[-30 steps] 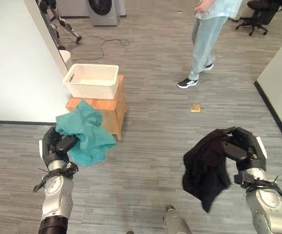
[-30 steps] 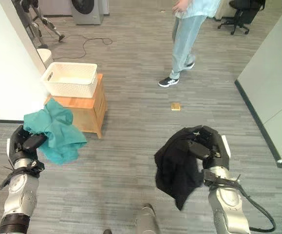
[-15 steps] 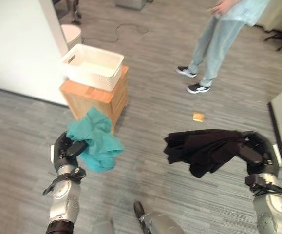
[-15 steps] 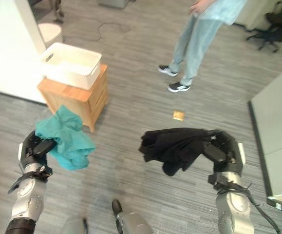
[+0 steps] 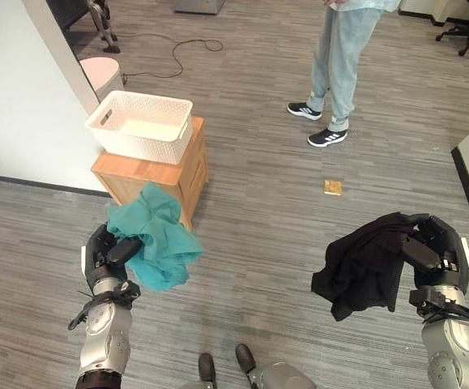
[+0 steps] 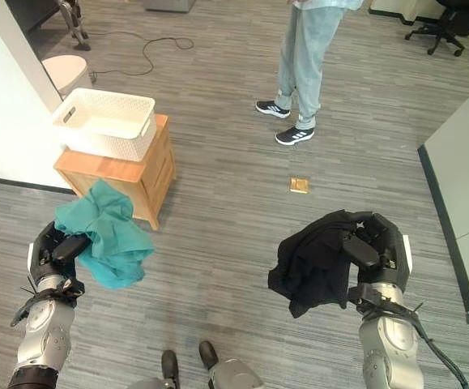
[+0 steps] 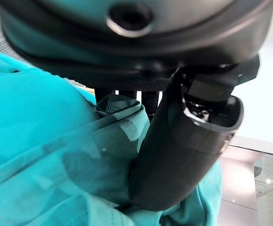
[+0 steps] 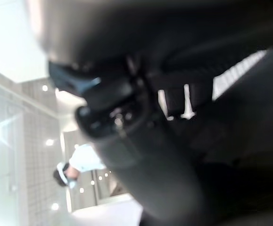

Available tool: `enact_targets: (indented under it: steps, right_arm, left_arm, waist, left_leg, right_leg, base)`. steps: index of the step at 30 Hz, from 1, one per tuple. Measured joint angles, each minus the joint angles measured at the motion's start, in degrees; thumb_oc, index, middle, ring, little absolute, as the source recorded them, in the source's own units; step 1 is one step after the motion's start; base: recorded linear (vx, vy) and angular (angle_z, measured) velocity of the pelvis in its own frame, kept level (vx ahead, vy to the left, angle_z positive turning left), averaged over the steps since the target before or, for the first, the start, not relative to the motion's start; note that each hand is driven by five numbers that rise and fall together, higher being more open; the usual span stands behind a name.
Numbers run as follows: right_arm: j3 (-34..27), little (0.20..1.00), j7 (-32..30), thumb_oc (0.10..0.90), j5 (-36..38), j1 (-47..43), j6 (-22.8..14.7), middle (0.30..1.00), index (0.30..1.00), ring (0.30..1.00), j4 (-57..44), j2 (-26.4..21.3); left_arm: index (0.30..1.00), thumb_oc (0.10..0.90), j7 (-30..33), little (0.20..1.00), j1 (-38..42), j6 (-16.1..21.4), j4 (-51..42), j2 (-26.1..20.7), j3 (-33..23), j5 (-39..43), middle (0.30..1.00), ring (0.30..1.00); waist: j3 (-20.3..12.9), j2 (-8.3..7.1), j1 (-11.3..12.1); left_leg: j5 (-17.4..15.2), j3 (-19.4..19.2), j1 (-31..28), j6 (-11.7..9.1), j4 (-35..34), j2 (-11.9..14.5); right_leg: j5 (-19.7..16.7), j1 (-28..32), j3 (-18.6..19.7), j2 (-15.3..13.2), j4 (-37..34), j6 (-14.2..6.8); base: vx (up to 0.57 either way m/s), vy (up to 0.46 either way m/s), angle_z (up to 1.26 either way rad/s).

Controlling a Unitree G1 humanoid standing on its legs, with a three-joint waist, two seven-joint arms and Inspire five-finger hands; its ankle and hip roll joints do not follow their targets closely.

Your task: Pick up bed clothes into laundry basket.

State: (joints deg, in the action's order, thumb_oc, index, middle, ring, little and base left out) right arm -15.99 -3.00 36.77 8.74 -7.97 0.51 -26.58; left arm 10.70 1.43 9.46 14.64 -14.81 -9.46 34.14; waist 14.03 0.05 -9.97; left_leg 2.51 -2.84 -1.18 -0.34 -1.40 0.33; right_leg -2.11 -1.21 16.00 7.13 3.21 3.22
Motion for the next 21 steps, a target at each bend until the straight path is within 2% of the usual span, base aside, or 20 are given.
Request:
enact_targets:
  steps: [1, 2, 5, 8, 13, 15, 17, 18, 19, 20, 21]
  right_arm:
    - [0.2, 0.3, 0.0, 0.4, -0.2, 0.0, 0.0, 0.3, 0.3, 0.3, 0.0, 0.0]
    - [1.0, 0.3, -0.3, 0.4, -0.5, -2.5, 0.0, 0.3, 0.3, 0.3, 0.0, 0.0]
    - [1.8, 0.3, -0.4, 0.4, -0.6, -2.5, 0.1, 0.3, 0.3, 0.3, 1.5, 0.1]
    - [4.6, 0.3, -0.3, 0.4, -1.8, -3.6, 0.9, 0.3, 0.3, 0.3, 1.8, 0.1]
    - [7.4, 0.3, 0.3, 0.4, -2.0, -6.0, 1.0, 0.3, 0.3, 0.3, 1.8, 0.0]
    - [7.8, 0.3, 0.3, 0.4, -2.4, -7.2, 1.0, 0.3, 0.3, 0.3, 1.8, 0.0]
    - [7.8, 0.3, 0.4, 0.4, -2.8, -7.8, 1.0, 0.3, 0.3, 0.3, 1.8, -0.1]
    - [7.8, 0.3, 0.4, 0.4, -3.1, -8.2, 1.1, 0.3, 0.3, 0.3, 1.8, -0.1]
    - [7.8, 0.3, 0.5, 0.4, -3.2, -8.3, 1.1, 0.3, 0.3, 0.3, 1.7, -0.2]
    - [7.8, 0.3, 0.4, 0.4, -3.5, -8.2, 1.1, 0.3, 0.3, 0.3, 1.7, -0.1]
    - [7.7, 0.3, 0.4, 0.4, -4.1, -7.4, 1.1, 0.3, 0.3, 0.3, 1.4, -0.4]
  left_arm:
    - [0.3, 0.4, 0.0, 0.3, 0.0, 0.0, 0.0, 0.0, 0.0, 0.0, 0.3, 0.3]
    - [0.3, 0.4, 0.1, 0.3, -0.6, 0.0, -0.1, 0.0, 0.0, 0.0, 0.3, 0.3]
    - [0.3, 0.4, -2.9, 0.3, -0.5, -1.1, -0.2, -2.6, 2.0, -1.2, 0.3, 0.3]
    - [0.3, 0.4, -5.1, 0.3, -1.1, -1.2, -1.3, -3.3, 2.8, -1.7, 0.3, 0.3]
    - [0.3, 0.4, -4.8, 0.3, -1.1, -1.2, -2.1, -4.3, 2.5, -1.7, 0.3, 0.3]
    - [0.3, 0.4, -4.2, 0.3, -1.1, -1.2, -2.1, -5.1, 2.4, -1.7, 0.3, 0.3]
    - [0.3, 0.4, -3.3, 0.3, -0.9, -1.2, -1.9, -5.4, 2.3, -1.7, 0.3, 0.3]
    - [0.3, 0.4, -2.8, 0.3, -0.8, -1.2, -1.5, -5.5, 2.3, -1.7, 0.3, 0.3]
    - [0.3, 0.4, -2.5, 0.3, -0.7, -1.2, -1.2, -6.0, 2.4, -1.7, 0.3, 0.3]
    - [0.3, 0.4, -2.4, 0.3, -0.6, -1.2, -1.1, -6.2, 2.4, -1.7, 0.3, 0.3]
    - [0.3, 0.4, -2.4, 0.3, -0.7, -1.3, -0.9, -6.2, 2.6, -1.7, 0.3, 0.3]
  waist:
    - [0.0, 0.02, 0.1]
    - [-0.1, 0.13, 1.4]
    - [-0.3, -0.26, 0.6]
    - [-0.3, -0.38, 2.0]
    - [-0.3, -0.63, 4.7]
    - [-0.2, -0.7, 5.0]
    - [-0.1, -0.69, 5.2]
    - [0.4, -0.11, 5.1]
    - [1.3, -0.04, 4.6]
    - [2.0, 0.02, 4.2]
    - [2.4, -0.64, 3.1]
  left_leg:
    - [0.0, 0.1, -0.5, 0.0, -0.5, -0.1]
    - [0.0, 0.3, -2.3, 0.0, -2.1, 0.0]
    - [0.0, -0.3, -1.8, 0.0, -2.0, 0.3]
    - [0.0, -1.3, -1.8, 0.0, -2.0, 0.5]
    - [0.1, -1.4, -2.5, 0.2, -2.6, 0.4]
    - [0.1, -1.3, -2.5, 0.6, -3.0, 0.3]
    - [-0.4, -1.7, -2.5, 1.8, -2.6, 0.3]
    - [-1.0, -1.7, -2.7, 2.6, -2.4, 0.9]
    - [-1.7, -2.3, -2.8, 3.5, -1.2, 1.4]
    - [-2.1, -2.3, -3.3, 3.6, -0.9, 1.5]
    - [-2.3, -1.9, -3.8, 3.8, -0.9, 0.3]
  right_leg:
    - [0.0, 0.7, 0.0, -0.2, -0.8, 0.0]
    - [0.0, 2.6, -0.1, -0.3, -2.6, -0.1]
    - [-0.1, 2.9, -3.6, -1.1, -3.6, -0.3]
    - [0.0, 3.1, -3.5, -1.2, -4.1, -0.9]
    - [-0.1, 4.1, -3.6, -1.5, -5.5, -1.6]
    - [-0.1, 3.8, -3.7, -1.5, -4.8, -1.8]
    - [1.4, 2.3, -4.5, -1.2, -1.3, -4.0]
    - [1.9, -0.7, -5.0, -0.1, 4.9, -4.5]
    - [3.5, -4.2, -5.2, 0.6, 13.3, -6.5]
    - [4.7, -6.7, -5.3, 0.9, 19.1, -7.6]
    - [8.6, -11.1, -6.4, -1.6, 28.5, -6.6]
  base:
    - [0.03, 0.007, 0.04]
    - [0.01, 0.005, 0.03]
    - [0.01, 0.08, 0.3]
    - [0.05, 0.086, 0.01]
    - [0.08, 0.114, 0.03]
    - [0.05, 0.124, 0.07]
    - [0.08, 0.146, 0.04]
    - [0.12, 0.061, -0.02]
    - [0.09, 0.019, 0.01]
    - [0.24, -0.006, 0.18]
    - [0.19, -0.012, 0.28]
